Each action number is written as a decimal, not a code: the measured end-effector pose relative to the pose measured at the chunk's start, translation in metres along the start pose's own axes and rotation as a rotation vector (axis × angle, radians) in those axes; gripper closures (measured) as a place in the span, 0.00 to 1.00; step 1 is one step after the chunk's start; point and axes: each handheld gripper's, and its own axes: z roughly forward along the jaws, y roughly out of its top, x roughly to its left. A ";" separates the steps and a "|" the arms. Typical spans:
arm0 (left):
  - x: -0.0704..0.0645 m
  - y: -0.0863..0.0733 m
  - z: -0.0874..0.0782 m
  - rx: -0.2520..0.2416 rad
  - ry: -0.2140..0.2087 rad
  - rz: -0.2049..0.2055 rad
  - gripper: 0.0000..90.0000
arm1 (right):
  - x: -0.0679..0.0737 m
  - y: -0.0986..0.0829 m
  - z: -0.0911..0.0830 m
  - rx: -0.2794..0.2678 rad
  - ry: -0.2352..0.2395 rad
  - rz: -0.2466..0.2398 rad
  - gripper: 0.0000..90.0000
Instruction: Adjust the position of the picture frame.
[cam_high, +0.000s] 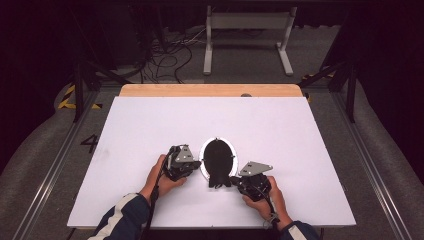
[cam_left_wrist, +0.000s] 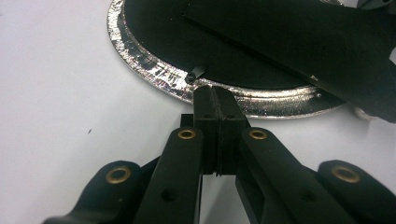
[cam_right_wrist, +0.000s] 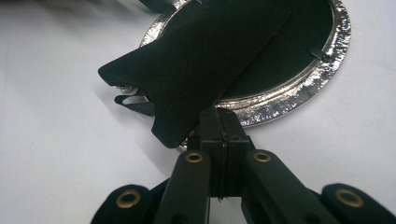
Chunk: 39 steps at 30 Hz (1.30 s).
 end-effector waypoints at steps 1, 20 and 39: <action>0.000 0.000 0.000 0.000 0.000 0.000 1.00 | 0.000 0.000 0.000 0.000 0.000 0.000 1.00; 0.002 0.002 0.002 -0.009 0.013 -0.007 1.00 | 0.001 0.000 0.001 -0.008 0.013 -0.017 1.00; -0.007 -0.035 -0.079 -0.104 0.054 0.046 0.90 | -0.009 -0.003 -0.017 -0.028 0.035 -0.028 0.92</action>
